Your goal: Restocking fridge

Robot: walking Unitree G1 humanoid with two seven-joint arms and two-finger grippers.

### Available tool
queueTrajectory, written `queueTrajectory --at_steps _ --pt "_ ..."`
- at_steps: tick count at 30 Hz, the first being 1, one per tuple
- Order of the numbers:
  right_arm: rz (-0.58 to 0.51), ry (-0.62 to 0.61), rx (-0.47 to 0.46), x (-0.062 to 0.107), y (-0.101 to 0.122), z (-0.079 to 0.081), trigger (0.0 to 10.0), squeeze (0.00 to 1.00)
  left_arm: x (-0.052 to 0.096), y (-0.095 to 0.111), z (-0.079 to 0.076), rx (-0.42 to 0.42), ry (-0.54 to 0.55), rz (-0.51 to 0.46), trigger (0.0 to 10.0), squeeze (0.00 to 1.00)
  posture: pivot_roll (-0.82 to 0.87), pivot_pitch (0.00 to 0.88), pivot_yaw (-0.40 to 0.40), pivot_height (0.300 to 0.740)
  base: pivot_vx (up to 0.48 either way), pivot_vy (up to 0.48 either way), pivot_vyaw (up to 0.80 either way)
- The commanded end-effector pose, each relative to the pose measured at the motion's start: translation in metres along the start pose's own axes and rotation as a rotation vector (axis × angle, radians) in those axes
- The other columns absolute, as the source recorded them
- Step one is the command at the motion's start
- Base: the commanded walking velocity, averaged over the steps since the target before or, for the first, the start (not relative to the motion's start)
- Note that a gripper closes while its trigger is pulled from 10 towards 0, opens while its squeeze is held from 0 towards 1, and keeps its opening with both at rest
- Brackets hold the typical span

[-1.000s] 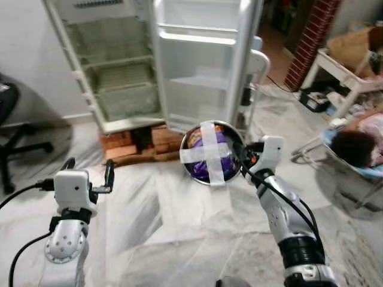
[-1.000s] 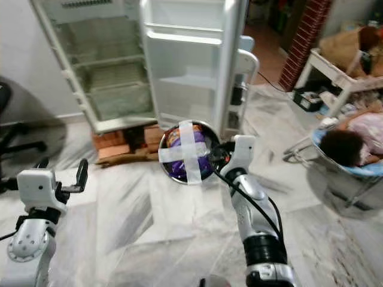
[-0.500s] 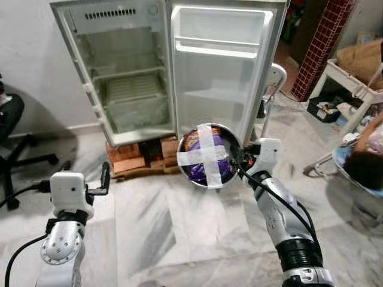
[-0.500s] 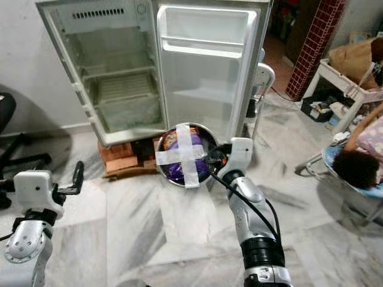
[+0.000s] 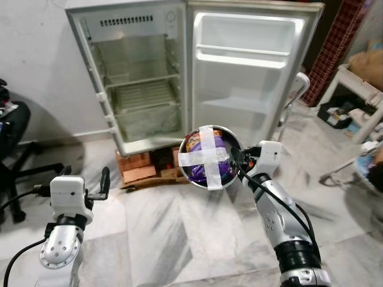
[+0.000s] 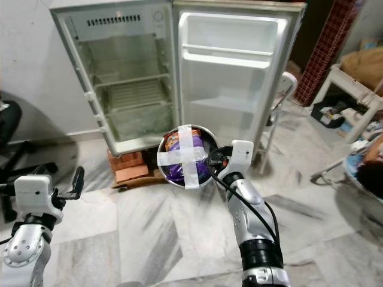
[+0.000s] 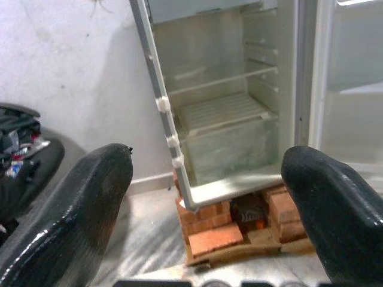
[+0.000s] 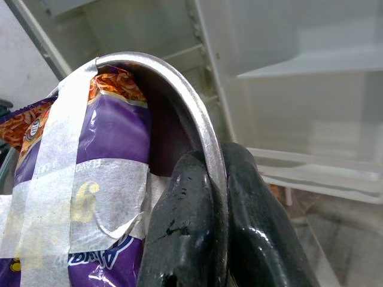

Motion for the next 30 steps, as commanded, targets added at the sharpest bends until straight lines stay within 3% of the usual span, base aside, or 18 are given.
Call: queueTrajectory --at_steps 1,30 --pt "-0.038 -0.041 0.009 0.0025 0.0103 -0.0129 10.0 0.00 -0.0013 0.0021 -0.0085 0.012 -0.036 -0.009 10.0 0.00 0.02 0.000 0.021 0.735 0.304 0.371 0.00" --pt "-0.036 -0.084 -0.013 0.0020 0.0094 -0.0178 10.0 0.00 -0.0028 0.0022 -0.0083 -0.010 -0.057 -0.014 10.0 0.00 0.02 0.001 0.026 0.735 0.350 0.324 0.00"
Point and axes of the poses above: a point about 5 cm out from each wrist's last joint towards the gripper, its own x axis pointing back from the gripper into the wrist, its own y axis along the axis of the wrist's last joint, z = x × y, the point moved 3 cm from there along -x, pointing out of the wrist towards the gripper, and after that the axes turned 1 degree about x, right-handed, at the moved point
